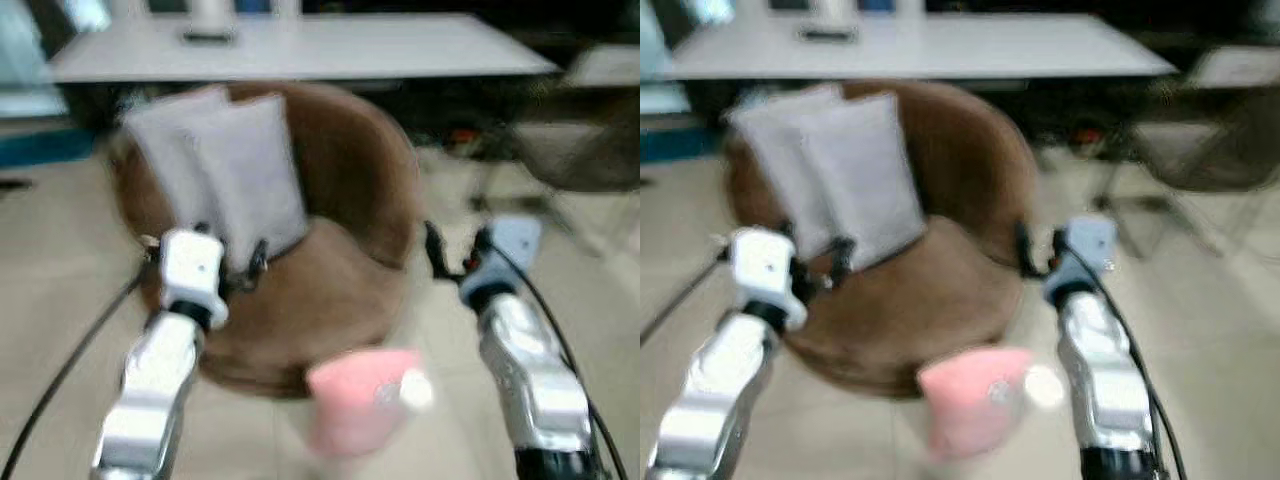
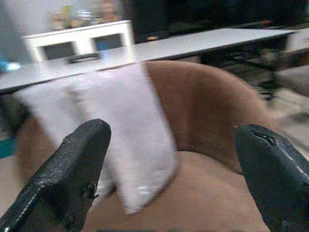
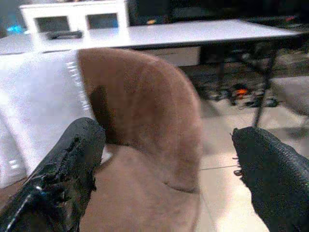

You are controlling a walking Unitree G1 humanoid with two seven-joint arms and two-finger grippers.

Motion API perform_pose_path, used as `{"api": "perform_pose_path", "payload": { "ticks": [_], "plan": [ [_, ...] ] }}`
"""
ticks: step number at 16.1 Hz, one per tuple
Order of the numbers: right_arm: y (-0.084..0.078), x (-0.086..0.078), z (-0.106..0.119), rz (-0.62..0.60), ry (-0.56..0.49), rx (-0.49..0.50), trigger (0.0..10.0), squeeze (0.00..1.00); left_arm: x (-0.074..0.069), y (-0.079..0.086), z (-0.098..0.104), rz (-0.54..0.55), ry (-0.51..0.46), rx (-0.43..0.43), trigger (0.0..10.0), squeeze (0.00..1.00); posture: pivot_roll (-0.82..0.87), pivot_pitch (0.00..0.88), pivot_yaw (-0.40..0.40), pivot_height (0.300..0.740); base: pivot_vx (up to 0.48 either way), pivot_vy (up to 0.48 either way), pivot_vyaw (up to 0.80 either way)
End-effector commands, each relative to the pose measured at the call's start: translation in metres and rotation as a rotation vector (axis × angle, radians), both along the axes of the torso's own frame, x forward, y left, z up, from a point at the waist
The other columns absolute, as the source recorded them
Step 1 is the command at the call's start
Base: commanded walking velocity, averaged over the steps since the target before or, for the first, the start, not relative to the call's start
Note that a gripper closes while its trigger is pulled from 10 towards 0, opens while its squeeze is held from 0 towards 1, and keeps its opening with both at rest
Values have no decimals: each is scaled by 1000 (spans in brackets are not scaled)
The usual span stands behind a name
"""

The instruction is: Move the pillow to the sofa from floor

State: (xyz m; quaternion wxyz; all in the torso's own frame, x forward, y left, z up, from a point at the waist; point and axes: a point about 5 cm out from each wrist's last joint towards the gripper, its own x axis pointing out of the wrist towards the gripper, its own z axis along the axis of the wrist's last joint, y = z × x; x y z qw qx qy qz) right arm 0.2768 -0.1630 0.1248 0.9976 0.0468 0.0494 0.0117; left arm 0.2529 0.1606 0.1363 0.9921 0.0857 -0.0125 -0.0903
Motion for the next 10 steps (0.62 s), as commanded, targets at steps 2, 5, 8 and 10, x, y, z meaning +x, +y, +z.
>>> {"api": "perform_pose_path", "payload": {
  "ticks": [2, 5, 8, 10],
  "plan": [
    [12, 2, 3, 55, -5, 28, 10000, 0, 0, 7, 3, 18, -12, 20, 10000, 992, 94, 0, -18, 740, 377, 0, 400],
    [12, 1, 0, 75, 12, 33, 10000, 0, -1, 6, 2, 7, -4, 28, 10000, 988, 94, 0, -18, 740, 331, 0, 0],
    [10, 1, -1, 64, 8, 52, 10000, 0, -5, 7, -4, -7, 13, 28, 10000, 973, 96, 0, -21, 725, 0, 0, 0],
    [2, -2, -4, 19, 6, 54, 10000, 0, -8, 12, -7, -24, 14, 87, 10000, 976, 97, 0, -23, 705, 0, 0, 0]
  ]
}}
